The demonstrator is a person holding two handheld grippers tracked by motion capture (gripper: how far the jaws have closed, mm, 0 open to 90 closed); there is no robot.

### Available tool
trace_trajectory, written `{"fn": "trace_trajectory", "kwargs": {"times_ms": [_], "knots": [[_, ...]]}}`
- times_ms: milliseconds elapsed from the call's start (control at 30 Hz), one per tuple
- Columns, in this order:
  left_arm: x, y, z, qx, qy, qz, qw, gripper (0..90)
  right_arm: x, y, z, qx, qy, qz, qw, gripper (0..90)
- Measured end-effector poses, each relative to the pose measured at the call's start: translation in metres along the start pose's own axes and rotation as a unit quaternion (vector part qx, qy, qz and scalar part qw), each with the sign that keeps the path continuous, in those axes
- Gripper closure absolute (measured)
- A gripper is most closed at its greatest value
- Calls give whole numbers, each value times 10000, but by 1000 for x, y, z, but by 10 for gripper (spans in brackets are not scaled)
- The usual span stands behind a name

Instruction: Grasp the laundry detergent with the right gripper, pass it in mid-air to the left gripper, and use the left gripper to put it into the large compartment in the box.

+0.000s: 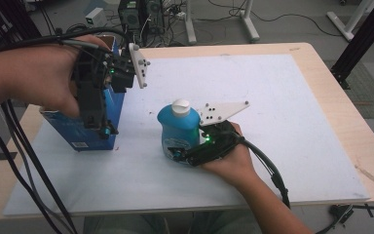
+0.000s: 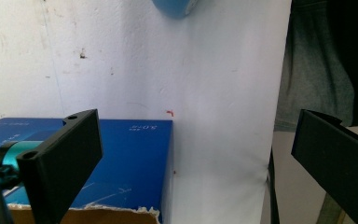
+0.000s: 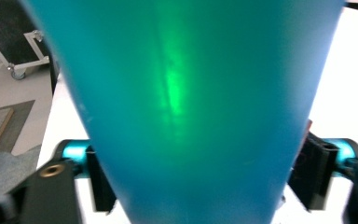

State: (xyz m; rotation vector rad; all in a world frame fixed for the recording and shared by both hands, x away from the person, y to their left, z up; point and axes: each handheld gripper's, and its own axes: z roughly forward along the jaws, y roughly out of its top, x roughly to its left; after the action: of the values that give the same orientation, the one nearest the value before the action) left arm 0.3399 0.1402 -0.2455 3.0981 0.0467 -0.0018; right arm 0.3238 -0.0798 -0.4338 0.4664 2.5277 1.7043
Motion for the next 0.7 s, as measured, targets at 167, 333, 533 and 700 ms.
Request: {"fn": "trace_trajectory", "kwargs": {"times_ms": [167,333,533,700], "knots": [[0,0,0,-3,13,-12,10000,18,0,-1,1,35,-1,-43,10000,302],[0,0,0,-15,7,-21,10000,18,0,0,1,13,-7,-76,10000,328],[1,0,1,8,7,-32,10000,18,1,0,1,10,-32,-109,9999,339],[1,0,1,18,10,-35,10000,18,1,0,2,-33,-41,-100,9999,347]]}}
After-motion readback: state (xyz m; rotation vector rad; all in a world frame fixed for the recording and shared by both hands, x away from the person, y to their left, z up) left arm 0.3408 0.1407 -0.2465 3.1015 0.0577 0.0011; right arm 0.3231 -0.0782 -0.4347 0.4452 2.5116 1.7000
